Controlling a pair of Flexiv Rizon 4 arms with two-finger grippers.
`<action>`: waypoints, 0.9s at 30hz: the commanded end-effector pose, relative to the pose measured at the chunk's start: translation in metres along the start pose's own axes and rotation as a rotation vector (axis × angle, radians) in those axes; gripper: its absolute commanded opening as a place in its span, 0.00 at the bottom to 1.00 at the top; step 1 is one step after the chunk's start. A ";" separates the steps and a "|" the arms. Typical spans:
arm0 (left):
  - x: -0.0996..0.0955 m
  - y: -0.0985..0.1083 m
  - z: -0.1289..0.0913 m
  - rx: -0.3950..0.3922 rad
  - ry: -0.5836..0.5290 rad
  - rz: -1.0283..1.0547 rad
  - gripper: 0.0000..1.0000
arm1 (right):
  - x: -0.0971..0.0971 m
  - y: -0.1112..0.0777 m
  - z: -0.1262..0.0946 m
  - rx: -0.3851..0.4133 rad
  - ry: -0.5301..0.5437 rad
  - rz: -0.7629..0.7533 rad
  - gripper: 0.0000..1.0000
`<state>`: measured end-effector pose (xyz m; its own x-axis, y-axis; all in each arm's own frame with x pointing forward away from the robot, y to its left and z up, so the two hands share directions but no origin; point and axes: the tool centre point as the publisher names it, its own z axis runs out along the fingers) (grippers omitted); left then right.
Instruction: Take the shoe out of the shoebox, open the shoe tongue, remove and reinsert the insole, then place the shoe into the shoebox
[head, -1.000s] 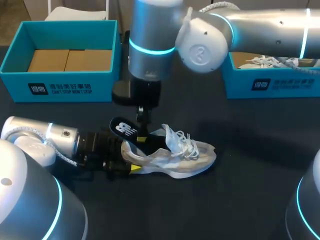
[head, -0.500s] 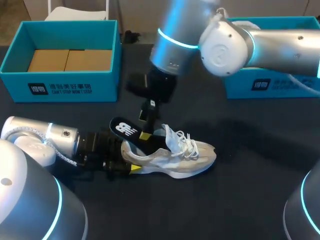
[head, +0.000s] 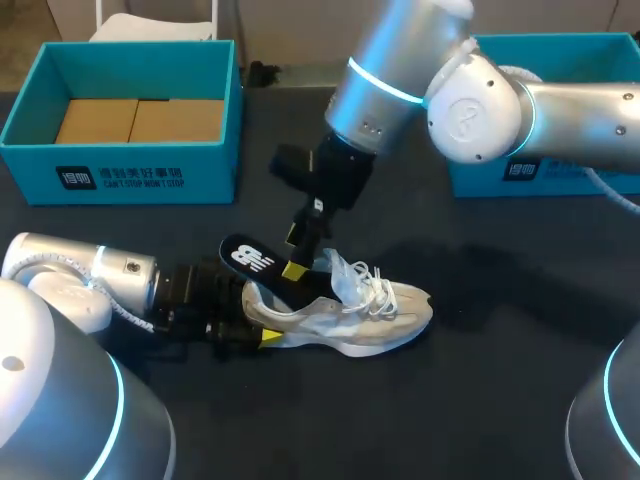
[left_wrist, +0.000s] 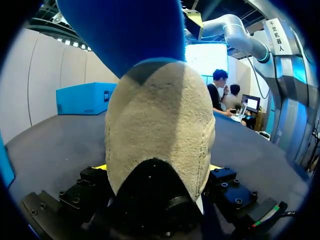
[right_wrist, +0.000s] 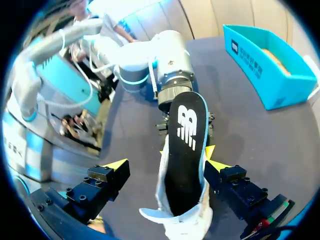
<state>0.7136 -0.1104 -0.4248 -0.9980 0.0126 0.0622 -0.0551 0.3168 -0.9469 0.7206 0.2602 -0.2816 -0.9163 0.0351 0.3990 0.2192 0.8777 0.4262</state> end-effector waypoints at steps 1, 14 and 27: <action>-0.002 0.003 0.002 0.000 0.000 0.000 0.00 | -0.009 0.001 0.001 -0.041 0.113 0.067 1.00; -0.002 0.003 0.002 0.000 0.000 0.000 0.00 | -0.027 -0.001 0.013 -0.120 0.232 0.181 1.00; -0.002 0.003 0.002 0.000 0.000 0.000 0.00 | -0.033 0.005 0.038 -0.154 0.428 0.126 1.00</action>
<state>0.7136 -0.1105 -0.4247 -0.9980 0.0127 0.0623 -0.0550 0.3167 -0.9469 0.7362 0.2724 -0.3155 -0.7122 -0.0400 0.7008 0.3998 0.7975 0.4518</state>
